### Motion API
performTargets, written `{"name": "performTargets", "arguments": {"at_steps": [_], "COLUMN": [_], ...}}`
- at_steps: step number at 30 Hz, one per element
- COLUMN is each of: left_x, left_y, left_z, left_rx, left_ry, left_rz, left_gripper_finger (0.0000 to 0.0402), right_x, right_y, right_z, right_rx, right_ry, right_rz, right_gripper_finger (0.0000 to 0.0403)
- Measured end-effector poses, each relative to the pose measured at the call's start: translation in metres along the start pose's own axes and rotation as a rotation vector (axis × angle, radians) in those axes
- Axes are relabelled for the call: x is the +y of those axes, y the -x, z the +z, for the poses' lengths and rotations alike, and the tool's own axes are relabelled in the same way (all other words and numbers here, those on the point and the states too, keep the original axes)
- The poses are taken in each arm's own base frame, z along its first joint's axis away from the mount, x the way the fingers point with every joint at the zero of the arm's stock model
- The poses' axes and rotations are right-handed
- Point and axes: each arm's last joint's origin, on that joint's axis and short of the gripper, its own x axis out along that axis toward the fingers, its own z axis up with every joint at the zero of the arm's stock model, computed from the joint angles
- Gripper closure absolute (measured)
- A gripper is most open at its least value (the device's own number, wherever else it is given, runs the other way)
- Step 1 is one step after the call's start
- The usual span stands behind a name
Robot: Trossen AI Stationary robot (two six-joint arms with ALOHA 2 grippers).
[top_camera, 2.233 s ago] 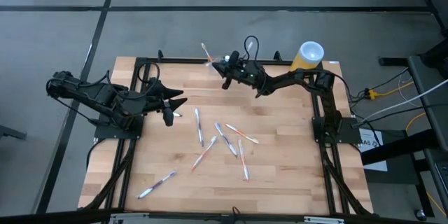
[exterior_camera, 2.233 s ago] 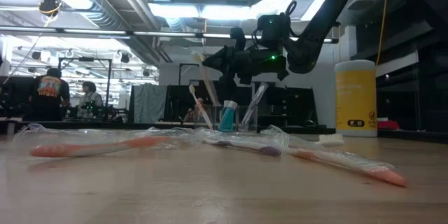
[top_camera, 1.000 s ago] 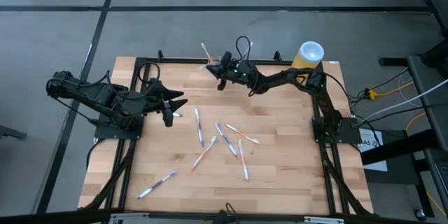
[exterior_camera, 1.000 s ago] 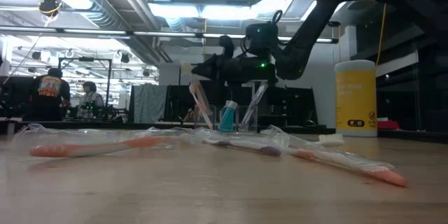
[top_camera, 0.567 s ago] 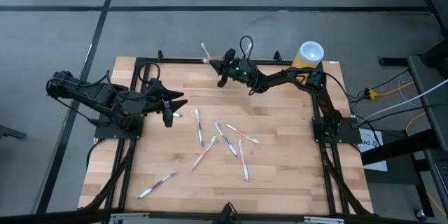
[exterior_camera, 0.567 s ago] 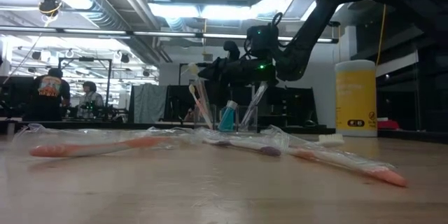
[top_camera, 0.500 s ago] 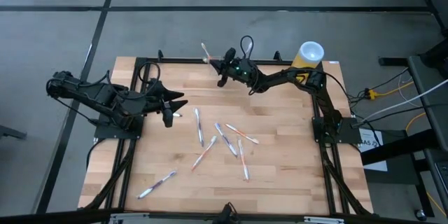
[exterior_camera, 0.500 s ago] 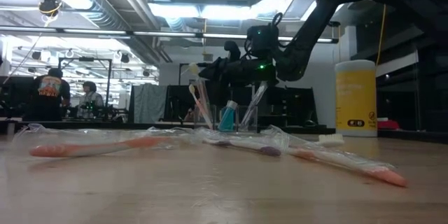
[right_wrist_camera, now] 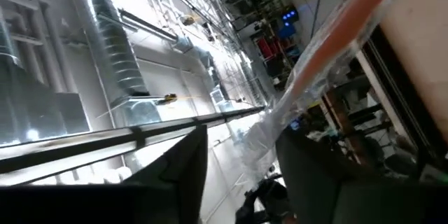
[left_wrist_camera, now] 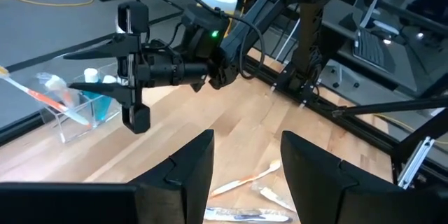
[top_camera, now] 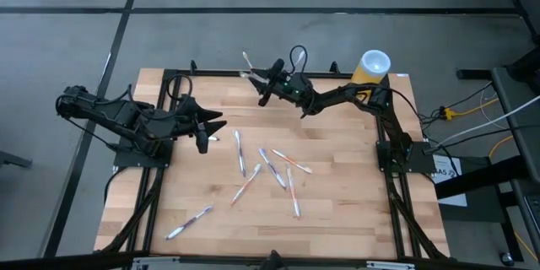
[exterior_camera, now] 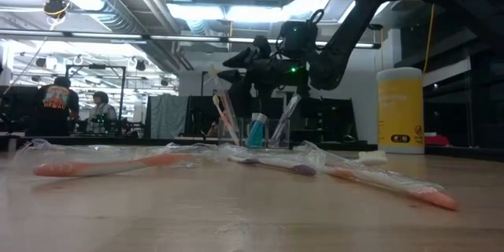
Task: Pick & Place toothbrushing station
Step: Put the orange toothbrush into the transparent organizer
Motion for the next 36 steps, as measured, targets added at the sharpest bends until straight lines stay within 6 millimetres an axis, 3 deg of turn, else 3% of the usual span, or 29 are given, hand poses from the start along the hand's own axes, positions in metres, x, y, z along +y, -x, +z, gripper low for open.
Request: {"name": "performTargets", "arguments": {"at_steps": [8, 25, 33, 36], "left_x": [-0.001, -0.005, -0.004, 0.005], "left_y": [0.0, 0.0, 0.002, 0.0], "left_z": [0.001, 0.004, -0.001, -0.006], "left_rx": [-0.005, -0.011, 0.012, 0.039], "left_ry": [0.023, 0.063, 0.065, 0.095], "left_rz": [-0.019, -0.083, -0.046, 0.055], "left_gripper_finger": [0.024, 0.024, 0.024, 0.024], "right_x": [0.007, 0.0, 0.023, 0.033], "right_y": [0.0, 0.0, 0.009, 0.014], "right_z": [-0.001, 0.006, -0.043, -0.068], "right_rx": [-0.053, -0.099, 0.186, 0.33], "right_ry": [-0.029, -0.055, 0.032, 0.181], "right_rz": [0.106, 0.028, 0.363, 0.349], "right_gripper_finger": [0.0218, 0.0236, 0.0237, 0.0237]}}
